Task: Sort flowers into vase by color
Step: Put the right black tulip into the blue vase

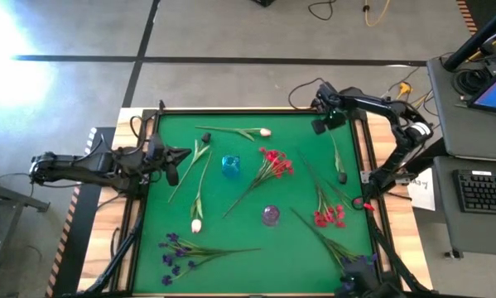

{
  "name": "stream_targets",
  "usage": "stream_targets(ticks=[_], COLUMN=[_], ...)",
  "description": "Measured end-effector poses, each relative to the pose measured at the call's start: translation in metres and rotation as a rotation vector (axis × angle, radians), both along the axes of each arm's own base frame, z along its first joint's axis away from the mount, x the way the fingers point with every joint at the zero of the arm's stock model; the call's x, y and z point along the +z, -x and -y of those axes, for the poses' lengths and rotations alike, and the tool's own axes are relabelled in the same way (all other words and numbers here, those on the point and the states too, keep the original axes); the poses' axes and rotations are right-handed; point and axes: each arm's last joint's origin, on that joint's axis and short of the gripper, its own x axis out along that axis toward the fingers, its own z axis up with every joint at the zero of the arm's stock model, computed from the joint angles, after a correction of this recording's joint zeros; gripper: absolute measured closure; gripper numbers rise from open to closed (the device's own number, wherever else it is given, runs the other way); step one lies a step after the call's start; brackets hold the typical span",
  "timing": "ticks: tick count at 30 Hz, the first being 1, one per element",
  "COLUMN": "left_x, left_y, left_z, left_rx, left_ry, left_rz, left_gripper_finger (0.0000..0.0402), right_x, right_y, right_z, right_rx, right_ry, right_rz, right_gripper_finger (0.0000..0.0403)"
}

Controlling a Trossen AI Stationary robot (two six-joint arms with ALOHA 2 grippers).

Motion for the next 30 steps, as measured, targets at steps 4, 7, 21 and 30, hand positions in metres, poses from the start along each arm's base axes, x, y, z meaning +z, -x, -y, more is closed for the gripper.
stream_targets(ticks=[4,7,21,30], left_x=[0.0,0.0,0.0,0.001], left_y=[-0.001,-0.002,-0.002,-0.002], left_z=[0.0,0.0,0.0,0.0], left_rx=[0.0,0.0,0.0,0.0], left_ry=[0.0,0.0,0.0,0.001], left_rz=[0.002,0.003,0.004,0.01], left_gripper_finger=[0.0402,0.0402,0.0402,0.0402], right_x=[0.0,-0.004,-0.034,-0.038], right_y=[0.001,0.003,-0.001,0.004], right_z=[0.003,0.006,0.017,0.021], right_rx=[0.0,0.005,0.023,-0.01], right_ry=[-0.012,-0.025,-0.109,-0.167], right_rz=[0.053,0.055,0.014,0.122], right_gripper_finger=[0.0372,0.0338,0.0262,0.0363])
